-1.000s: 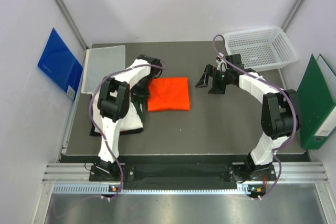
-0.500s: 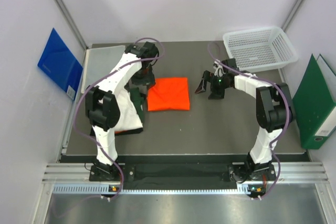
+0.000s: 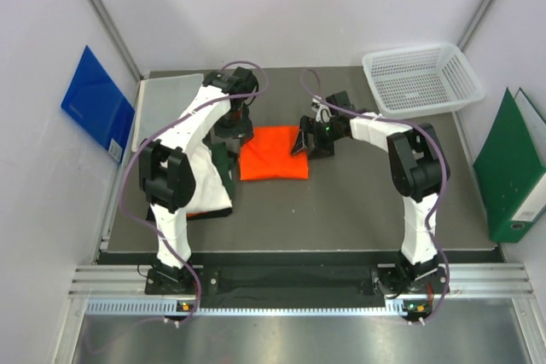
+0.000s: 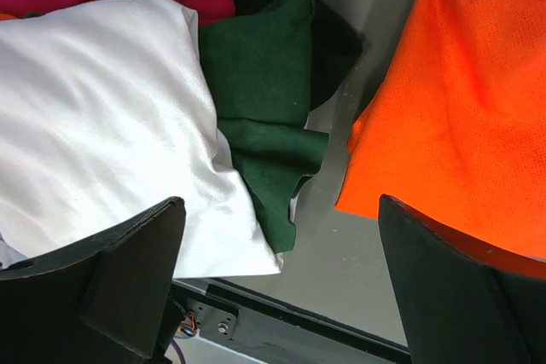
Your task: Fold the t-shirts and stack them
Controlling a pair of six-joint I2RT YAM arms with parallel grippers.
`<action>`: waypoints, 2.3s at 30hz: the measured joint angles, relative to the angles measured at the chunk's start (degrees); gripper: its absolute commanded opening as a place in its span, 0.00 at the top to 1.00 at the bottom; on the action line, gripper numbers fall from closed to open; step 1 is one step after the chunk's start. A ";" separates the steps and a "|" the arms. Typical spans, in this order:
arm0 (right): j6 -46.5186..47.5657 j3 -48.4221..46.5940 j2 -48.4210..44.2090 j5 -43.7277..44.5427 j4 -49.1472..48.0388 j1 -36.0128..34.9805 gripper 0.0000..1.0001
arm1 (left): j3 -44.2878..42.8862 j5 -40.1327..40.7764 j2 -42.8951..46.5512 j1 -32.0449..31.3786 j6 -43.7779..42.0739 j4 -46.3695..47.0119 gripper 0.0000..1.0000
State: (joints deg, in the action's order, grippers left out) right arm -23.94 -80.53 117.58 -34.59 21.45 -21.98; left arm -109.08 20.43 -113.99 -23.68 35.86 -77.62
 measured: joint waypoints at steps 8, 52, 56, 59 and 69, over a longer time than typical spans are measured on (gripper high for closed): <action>0.87 -5.57 5.79 1.99 4.04 -3.48 1.00 | 2.08 -3.82 0.83 0.00 -0.96 1.22 0.01; 2.03 -0.83 -0.66 1.60 7.21 2.60 0.00 | 19.37 -33.46 -6.62 -1.03 1.79 38.49 1.00; 2.75 4.33 -5.51 4.87 4.90 3.41 0.00 | 13.20 -30.16 -6.64 -1.99 -0.31 32.59 1.00; 2.27 8.79 -9.44 6.38 4.31 4.72 0.00 | 6.54 -28.26 -6.64 -2.29 -2.16 28.41 1.00; 1.25 13.22 -17.05 8.41 1.01 7.50 0.00 | 0.50 -21.38 -4.02 -1.79 -3.82 16.72 1.00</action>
State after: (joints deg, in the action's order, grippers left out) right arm -22.70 -67.31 100.53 -26.17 22.46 -14.48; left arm -108.57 -0.95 -118.02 -25.47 32.03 -60.90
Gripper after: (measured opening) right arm 0.994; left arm 0.059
